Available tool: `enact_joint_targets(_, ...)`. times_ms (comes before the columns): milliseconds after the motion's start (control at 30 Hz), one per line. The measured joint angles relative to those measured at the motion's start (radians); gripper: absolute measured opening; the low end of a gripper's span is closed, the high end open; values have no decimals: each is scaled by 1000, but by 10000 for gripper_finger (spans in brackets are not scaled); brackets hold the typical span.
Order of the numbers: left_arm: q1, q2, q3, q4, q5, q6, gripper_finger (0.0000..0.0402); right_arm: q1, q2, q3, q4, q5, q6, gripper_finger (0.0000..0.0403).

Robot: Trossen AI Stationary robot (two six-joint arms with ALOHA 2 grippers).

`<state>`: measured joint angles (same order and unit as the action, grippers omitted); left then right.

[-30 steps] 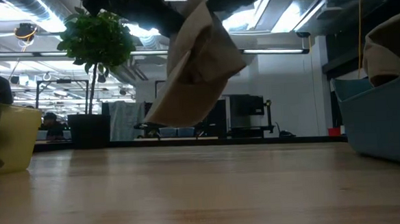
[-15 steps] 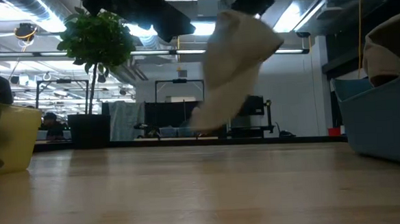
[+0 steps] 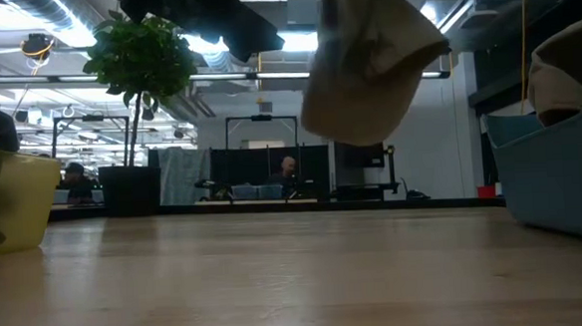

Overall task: Pick & Place hat
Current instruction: Put the brown cap into the blue bin

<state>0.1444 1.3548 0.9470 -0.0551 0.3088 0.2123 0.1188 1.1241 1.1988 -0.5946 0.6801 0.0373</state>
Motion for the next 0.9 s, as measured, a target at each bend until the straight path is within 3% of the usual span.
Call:
enact_joint_targets(133,0,0,0,0,0,1,157,0,-34,0,-59,59,78,2)
enact_joint_targets(467,2,0,0,-25,-1,19,157,10,-96,1,-227,62,267,2)
enact_joint_targets(700,2,0,0,-74,-2,34,157,85,-136,96,-413,63,416,2)
enact_joint_targets(900,2,0,0,-87,-3,36,157,182,-136,201,-630,-56,602,2)
